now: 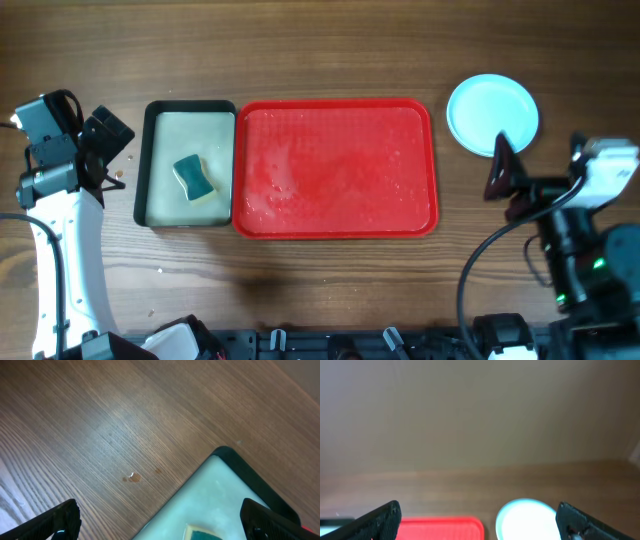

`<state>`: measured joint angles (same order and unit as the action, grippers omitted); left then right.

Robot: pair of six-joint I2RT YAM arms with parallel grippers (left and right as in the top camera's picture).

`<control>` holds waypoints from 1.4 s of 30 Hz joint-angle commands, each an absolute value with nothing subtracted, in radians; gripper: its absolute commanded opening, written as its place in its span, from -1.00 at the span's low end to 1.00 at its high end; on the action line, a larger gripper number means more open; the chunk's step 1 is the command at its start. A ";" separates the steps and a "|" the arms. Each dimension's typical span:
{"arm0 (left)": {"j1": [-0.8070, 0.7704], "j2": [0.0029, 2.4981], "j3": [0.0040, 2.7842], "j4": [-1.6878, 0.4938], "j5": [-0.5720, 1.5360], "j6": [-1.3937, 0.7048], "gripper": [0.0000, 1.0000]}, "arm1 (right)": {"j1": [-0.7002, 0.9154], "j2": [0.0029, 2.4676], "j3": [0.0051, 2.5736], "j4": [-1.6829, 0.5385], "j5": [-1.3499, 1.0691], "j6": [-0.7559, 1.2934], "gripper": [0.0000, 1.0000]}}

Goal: Clean dirty plates on tray and stack at the side

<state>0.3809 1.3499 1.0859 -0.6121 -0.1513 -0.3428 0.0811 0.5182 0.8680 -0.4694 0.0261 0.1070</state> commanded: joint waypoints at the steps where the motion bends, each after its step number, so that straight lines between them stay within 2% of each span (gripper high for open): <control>1: 0.386 1.335 1.100 -0.610 -0.147 -0.352 1.00 | 0.057 0.347 0.622 -0.365 -0.002 0.119 0.99; 8: 0.386 1.335 1.100 -0.610 -0.147 -0.352 1.00 | 0.018 0.109 0.310 -0.094 -0.009 0.236 0.99; 12: 0.386 1.335 1.100 -0.610 -0.147 -0.352 1.00 | 0.002 0.040 0.205 0.064 -0.036 0.236 1.00; 17: 0.386 1.335 1.100 -0.610 -0.147 -0.352 1.00 | 0.000 0.003 0.117 0.149 -0.047 0.236 0.99; 27: 0.386 1.335 1.100 -0.610 -0.147 -0.352 1.00 | 0.000 0.003 0.003 0.151 -0.071 0.198 1.00; 33: 0.386 1.335 1.100 -0.610 -0.147 -0.352 1.00 | 0.000 0.003 0.005 0.002 -0.091 0.127 0.99; 42: 0.386 1.335 1.100 -0.610 -0.147 -0.352 1.00 | 0.001 0.005 0.005 0.006 -0.102 0.112 1.00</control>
